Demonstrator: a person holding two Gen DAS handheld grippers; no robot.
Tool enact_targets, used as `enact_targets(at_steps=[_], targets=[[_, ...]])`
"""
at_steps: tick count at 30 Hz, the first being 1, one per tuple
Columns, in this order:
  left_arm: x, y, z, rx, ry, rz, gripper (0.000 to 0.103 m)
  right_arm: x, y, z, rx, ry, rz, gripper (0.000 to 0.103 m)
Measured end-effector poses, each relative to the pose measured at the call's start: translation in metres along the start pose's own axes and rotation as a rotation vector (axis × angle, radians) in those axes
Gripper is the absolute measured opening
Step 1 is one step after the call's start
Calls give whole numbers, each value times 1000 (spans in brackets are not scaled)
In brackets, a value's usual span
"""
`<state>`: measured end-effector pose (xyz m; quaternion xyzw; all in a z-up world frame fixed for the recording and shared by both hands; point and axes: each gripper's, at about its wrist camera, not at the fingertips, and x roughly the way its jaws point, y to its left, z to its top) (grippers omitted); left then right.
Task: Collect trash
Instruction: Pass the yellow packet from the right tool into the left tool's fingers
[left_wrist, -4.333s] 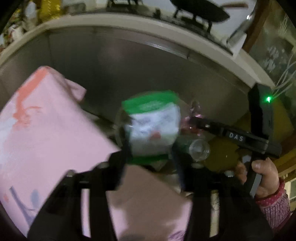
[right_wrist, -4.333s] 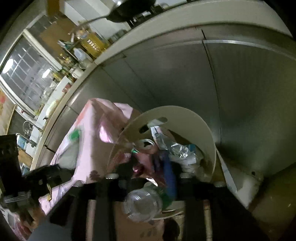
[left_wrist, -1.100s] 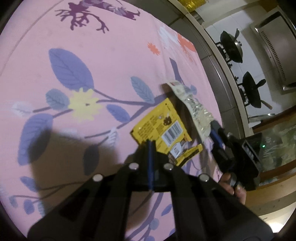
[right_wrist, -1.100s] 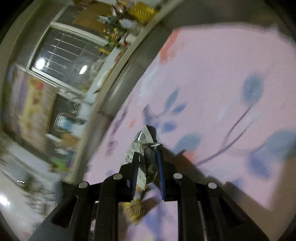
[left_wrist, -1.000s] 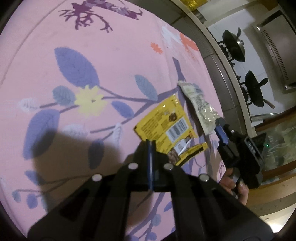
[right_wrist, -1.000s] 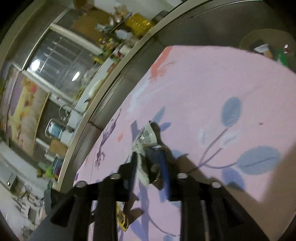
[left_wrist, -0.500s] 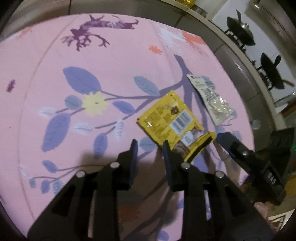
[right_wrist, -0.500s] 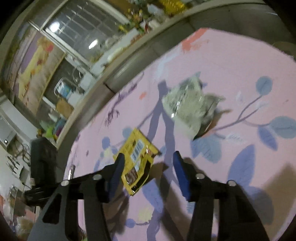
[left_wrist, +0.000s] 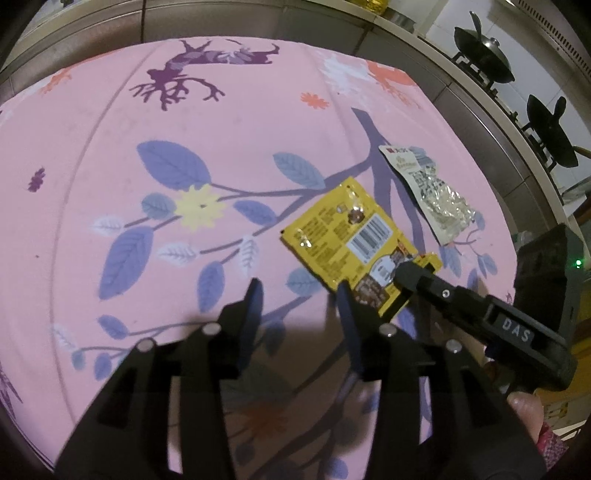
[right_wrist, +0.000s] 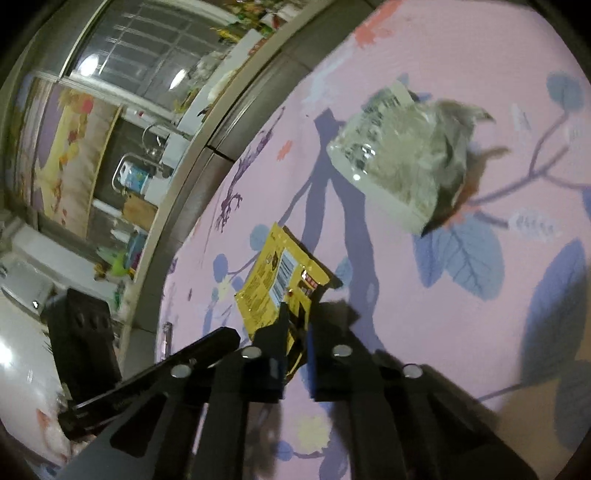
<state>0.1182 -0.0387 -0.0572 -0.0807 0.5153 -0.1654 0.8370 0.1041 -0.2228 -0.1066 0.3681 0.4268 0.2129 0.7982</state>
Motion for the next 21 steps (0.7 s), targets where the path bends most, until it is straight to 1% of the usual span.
enact_targets(at_steps=[3, 7, 9, 10, 11, 14, 15, 18, 21], targets=[[0, 0, 0, 0, -1, 0, 40, 0, -5, 1, 59, 12, 42, 1], [0, 0, 1, -6, 5, -8, 41, 3, -14, 0, 171, 38, 125, 0], [-1, 5, 3, -31, 14, -51, 50, 5, -20, -2, 235, 52, 172, 0], [-3, 10, 5, -63, 17, -94, 57, 5, -22, -2, 259, 59, 190, 0], [-3, 13, 5, -83, 16, -122, 59, 6, -24, -2, 280, 64, 205, 0], [-4, 25, 9, -163, 31, -244, 59, 9, -29, -5, 347, 83, 258, 0], [-3, 27, 10, -185, 35, -271, 59, 10, -29, -6, 358, 89, 268, 0], [0, 29, 10, -217, 44, -312, 59, 12, -30, -8, 391, 109, 309, 0], [2, 26, 10, -228, 53, -334, 59, 14, -32, -9, 426, 129, 354, 0]])
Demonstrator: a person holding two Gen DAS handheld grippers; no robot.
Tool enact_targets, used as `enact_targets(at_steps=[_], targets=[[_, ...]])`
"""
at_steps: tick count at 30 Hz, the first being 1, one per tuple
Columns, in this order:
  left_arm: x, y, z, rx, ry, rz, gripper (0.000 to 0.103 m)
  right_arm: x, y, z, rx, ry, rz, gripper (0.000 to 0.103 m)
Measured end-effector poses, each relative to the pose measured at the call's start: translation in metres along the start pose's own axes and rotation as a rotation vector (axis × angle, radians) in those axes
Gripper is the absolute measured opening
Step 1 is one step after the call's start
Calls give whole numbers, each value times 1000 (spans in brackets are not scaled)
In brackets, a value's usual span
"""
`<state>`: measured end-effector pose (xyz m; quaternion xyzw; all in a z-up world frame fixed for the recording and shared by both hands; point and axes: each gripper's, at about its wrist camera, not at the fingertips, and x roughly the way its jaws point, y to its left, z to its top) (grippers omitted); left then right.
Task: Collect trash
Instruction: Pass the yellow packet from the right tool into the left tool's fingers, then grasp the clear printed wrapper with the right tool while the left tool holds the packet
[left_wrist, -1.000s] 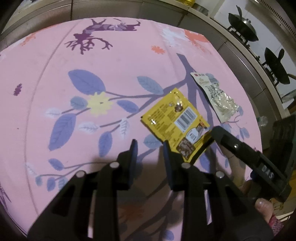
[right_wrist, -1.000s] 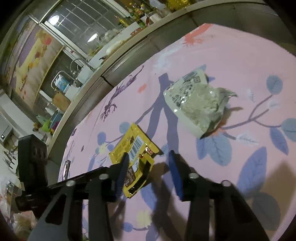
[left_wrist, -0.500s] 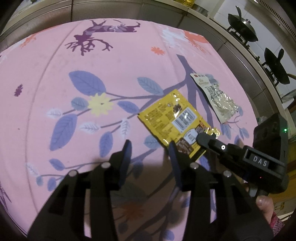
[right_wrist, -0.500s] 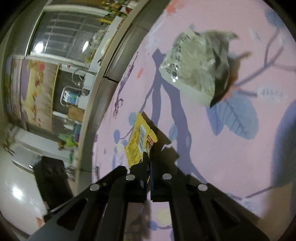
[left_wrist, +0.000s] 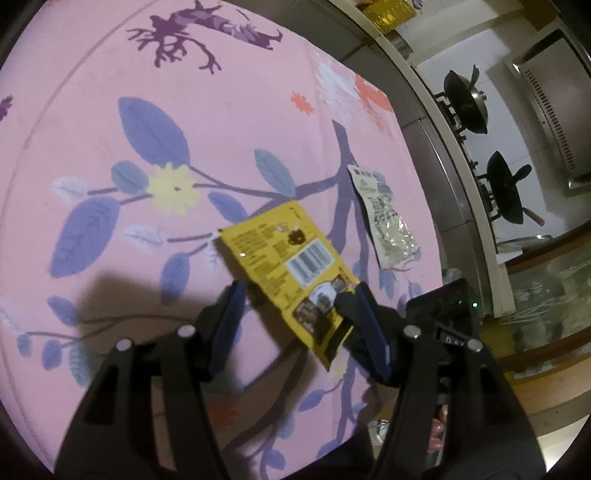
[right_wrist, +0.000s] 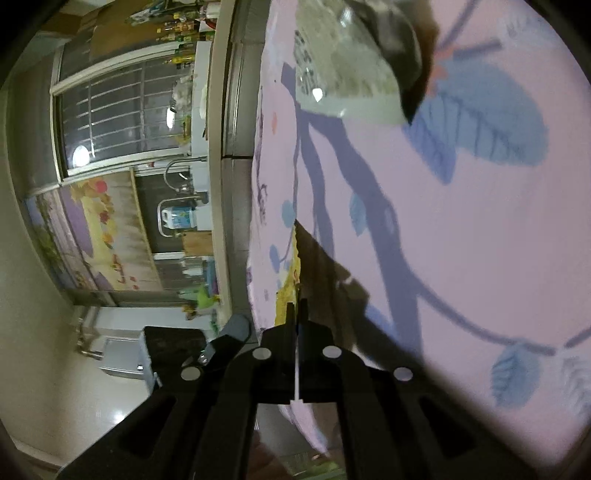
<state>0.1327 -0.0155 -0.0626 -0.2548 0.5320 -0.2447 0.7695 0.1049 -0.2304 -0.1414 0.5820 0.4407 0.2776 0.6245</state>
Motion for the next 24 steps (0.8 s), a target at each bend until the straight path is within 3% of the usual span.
enact_targets(at_steps=[2, 3, 5, 9, 14, 19, 24], targets=[[2, -4, -1, 4, -3, -5, 56, 2, -1, -2, 20, 20, 25, 0], [1, -5, 0, 12, -7, -5, 50, 3, -1, -2, 18, 26, 26, 0], [1, -13, 0, 63, -22, 26, 9, 6, 1, -5, 10, 41, 30, 0], [-3, -31, -2, 174, -75, 137, 3, 5, 6, -4, -27, 26, 0, 0], [-18, -52, -6, 326, -186, 314, 3, -9, 27, -7, -201, -59, -162, 20], [-30, -56, -1, 367, -243, 397, 3, -31, 42, -13, -352, -165, -282, 40], [-38, -58, 0, 383, -284, 461, 3, -44, 50, -20, -445, -225, -349, 45]])
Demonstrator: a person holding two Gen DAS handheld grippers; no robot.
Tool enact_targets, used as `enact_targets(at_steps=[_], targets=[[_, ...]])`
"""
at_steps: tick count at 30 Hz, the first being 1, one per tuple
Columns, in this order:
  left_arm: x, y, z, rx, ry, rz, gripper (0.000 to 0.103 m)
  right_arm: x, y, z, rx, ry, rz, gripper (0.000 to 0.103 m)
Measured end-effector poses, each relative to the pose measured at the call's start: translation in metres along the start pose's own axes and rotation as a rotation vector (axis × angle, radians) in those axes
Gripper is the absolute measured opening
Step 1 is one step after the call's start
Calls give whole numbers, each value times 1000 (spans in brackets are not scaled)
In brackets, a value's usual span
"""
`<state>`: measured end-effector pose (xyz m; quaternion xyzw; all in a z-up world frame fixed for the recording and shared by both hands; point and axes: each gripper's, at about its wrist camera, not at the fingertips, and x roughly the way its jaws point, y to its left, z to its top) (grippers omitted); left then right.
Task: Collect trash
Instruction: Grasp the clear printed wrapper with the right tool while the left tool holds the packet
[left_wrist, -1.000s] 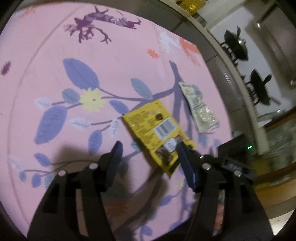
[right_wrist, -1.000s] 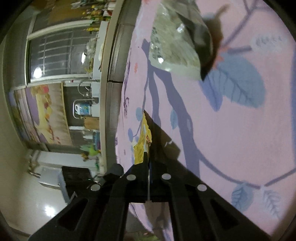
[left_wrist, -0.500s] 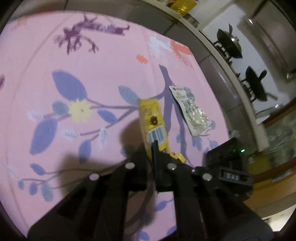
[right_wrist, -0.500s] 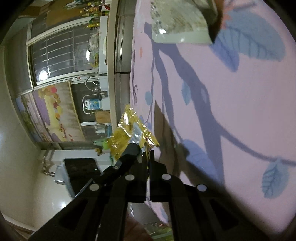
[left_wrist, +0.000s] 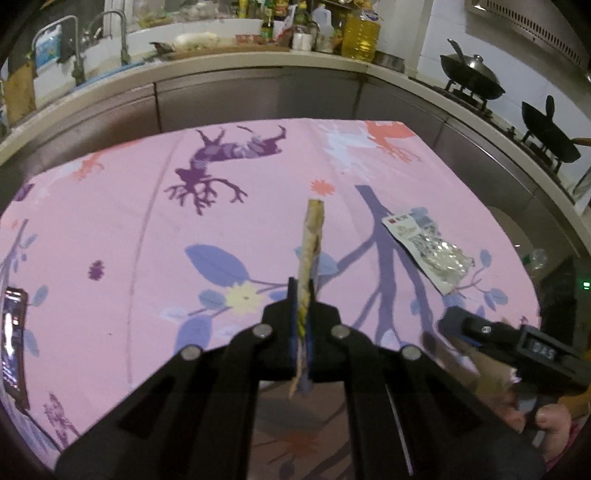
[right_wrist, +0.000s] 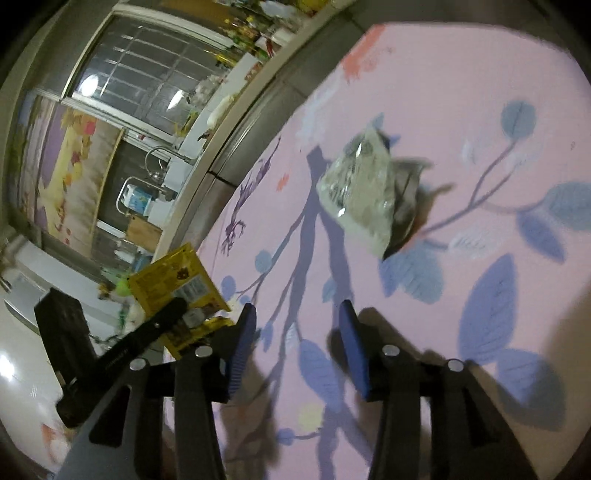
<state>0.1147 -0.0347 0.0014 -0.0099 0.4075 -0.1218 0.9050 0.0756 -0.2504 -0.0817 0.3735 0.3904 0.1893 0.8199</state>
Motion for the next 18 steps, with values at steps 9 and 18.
enact_targets(at_steps=[9, 18], targets=[[-5, 10, 4, -2, -26, 104, 3, -28, 4, 12, -137, -140, -123, 52], [-11, 16, 5, 9, -53, 179, 3, -34, -22, 30, -82, -168, -188, 54]])
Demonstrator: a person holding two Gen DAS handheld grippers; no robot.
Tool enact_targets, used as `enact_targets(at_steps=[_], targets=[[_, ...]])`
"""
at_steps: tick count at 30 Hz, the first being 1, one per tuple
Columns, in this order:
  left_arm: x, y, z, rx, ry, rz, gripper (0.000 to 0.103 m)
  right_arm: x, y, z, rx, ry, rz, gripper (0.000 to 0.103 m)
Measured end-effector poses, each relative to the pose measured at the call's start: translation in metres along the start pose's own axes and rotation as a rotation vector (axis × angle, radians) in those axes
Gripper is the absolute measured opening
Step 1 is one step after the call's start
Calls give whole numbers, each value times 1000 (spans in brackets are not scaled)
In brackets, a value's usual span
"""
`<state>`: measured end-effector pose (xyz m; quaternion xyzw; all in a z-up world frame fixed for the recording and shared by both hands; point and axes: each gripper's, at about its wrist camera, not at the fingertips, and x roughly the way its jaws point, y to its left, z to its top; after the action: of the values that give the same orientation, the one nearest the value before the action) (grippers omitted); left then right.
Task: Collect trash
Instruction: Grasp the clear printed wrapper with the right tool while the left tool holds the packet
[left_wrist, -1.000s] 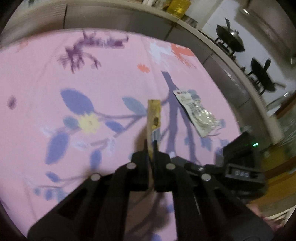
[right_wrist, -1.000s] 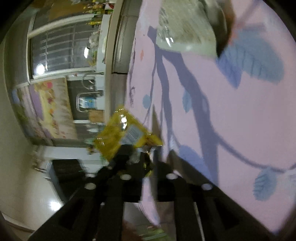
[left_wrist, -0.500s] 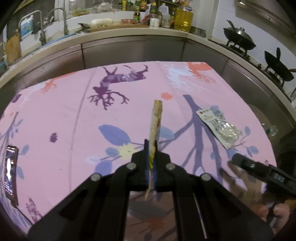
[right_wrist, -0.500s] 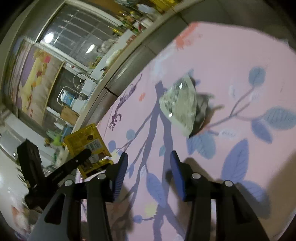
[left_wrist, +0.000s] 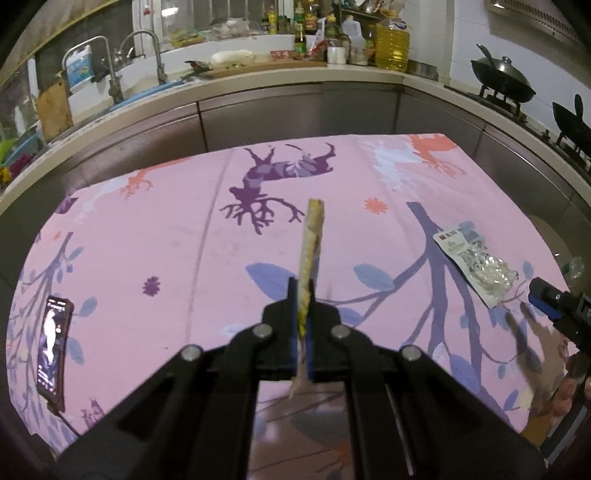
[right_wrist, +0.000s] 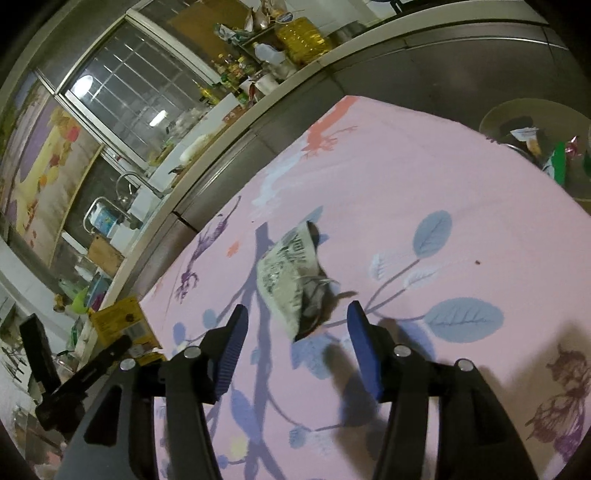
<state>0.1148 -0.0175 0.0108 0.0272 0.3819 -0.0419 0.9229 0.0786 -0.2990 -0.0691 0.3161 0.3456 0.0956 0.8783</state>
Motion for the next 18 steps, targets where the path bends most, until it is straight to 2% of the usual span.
enact_targets(at_steps=[12, 16, 18], targets=[[2, 3, 0, 12, -3, 56, 3, 22, 6, 18, -137, 27, -63, 62], [4, 5, 1, 12, 0, 67, 3, 40, 11, 17, -195, 83, -83, 65], [5, 5, 1, 14, 1, 74, 3, 46, 18, 14, -251, 78, -100, 66]])
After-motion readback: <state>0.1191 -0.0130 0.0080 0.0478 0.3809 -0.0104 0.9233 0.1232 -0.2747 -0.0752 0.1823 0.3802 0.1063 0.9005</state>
